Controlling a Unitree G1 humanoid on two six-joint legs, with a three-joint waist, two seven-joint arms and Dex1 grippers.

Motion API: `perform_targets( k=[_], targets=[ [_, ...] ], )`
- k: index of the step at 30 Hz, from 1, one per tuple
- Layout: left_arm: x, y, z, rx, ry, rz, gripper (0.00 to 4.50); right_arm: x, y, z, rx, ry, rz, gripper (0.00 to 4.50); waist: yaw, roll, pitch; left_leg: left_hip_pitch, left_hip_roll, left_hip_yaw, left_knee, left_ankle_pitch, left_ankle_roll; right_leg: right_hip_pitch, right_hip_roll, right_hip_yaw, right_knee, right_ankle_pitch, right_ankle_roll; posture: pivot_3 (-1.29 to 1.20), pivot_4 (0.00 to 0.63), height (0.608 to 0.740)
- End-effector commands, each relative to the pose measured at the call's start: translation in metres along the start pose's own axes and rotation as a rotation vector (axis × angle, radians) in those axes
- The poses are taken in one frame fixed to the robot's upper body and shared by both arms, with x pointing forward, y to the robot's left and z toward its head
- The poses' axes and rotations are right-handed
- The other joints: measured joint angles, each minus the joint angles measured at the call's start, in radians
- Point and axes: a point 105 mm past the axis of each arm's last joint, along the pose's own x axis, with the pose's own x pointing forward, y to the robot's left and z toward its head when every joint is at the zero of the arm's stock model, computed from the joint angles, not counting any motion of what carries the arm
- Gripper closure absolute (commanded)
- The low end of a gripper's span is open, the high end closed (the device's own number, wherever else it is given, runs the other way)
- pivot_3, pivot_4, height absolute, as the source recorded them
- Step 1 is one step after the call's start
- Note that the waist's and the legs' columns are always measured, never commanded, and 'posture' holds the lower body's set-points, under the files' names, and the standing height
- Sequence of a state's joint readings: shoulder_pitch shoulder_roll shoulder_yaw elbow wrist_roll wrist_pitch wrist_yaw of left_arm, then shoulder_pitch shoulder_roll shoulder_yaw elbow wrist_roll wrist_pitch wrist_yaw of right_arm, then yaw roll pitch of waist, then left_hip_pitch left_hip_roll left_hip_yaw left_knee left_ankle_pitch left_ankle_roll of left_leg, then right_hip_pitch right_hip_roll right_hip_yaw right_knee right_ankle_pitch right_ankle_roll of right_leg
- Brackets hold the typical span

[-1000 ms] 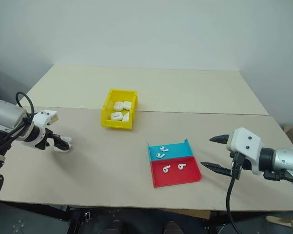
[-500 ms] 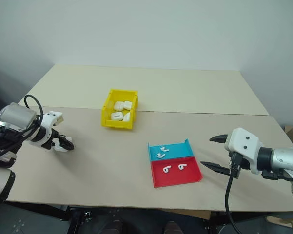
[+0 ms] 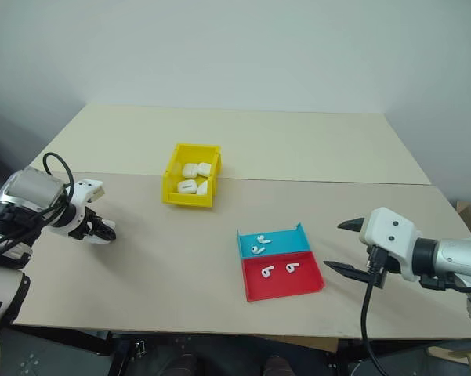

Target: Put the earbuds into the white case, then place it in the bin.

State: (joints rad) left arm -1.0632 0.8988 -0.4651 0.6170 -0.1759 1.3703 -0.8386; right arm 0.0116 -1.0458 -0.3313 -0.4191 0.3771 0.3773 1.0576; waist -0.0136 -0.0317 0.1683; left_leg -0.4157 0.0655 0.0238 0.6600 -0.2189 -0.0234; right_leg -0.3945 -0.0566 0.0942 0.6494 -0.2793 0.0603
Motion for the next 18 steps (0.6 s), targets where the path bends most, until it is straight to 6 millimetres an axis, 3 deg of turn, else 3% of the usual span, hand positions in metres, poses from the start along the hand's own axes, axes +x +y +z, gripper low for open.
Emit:
perform_targets(
  k=[1,7,11,13,18],
  targets=[
    [-0.008,0.005,0.011,-0.002,-0.072,0.039,1.68,-0.002,-0.005,0.008,-0.041,-0.02,-0.031,0.0,0.0,0.0,0.0,0.0,0.0,0.0,0.0,0.0,0.0,0.0,0.0,0.0,0.0,0.0,0.0,0.0,0.15,0.74],
    [-0.045,-0.004,0.034,0.084,-0.259,0.027,1.68,-0.006,-0.012,0.015,-0.065,-0.021,-0.038,0.0,0.0,0.0,0.0,-0.001,0.0,0.0,0.0,0.0,0.0,0.0,0.0,0.0,0.0,0.0,0.0,0.0,0.15,0.74],
    [-0.09,-0.048,0.048,0.332,-0.592,-0.122,1.68,-0.011,-0.016,0.031,-0.117,-0.034,-0.023,0.0,-0.005,0.0,0.0,-0.001,0.001,0.0,0.0,0.0,0.0,-0.001,0.0,0.0,0.0,0.0,0.0,0.0,0.15,0.74],
    [-0.104,-0.073,0.044,0.501,-0.777,-0.192,1.68,-0.011,-0.013,0.038,-0.149,-0.019,0.027,0.0,-0.004,0.002,-0.001,-0.001,0.001,0.001,0.0,0.0,0.0,-0.002,-0.001,0.001,0.001,0.0,0.0,0.0,0.15,0.74],
    [-0.104,-0.124,0.02,0.697,-1.113,-0.388,1.68,-0.008,-0.003,0.051,-0.265,0.078,0.232,0.0,0.001,0.002,-0.001,0.002,0.001,0.002,0.001,0.0,0.0,0.002,-0.001,0.0,0.001,0.0,-0.001,0.0,0.15,0.74]
  ],
)
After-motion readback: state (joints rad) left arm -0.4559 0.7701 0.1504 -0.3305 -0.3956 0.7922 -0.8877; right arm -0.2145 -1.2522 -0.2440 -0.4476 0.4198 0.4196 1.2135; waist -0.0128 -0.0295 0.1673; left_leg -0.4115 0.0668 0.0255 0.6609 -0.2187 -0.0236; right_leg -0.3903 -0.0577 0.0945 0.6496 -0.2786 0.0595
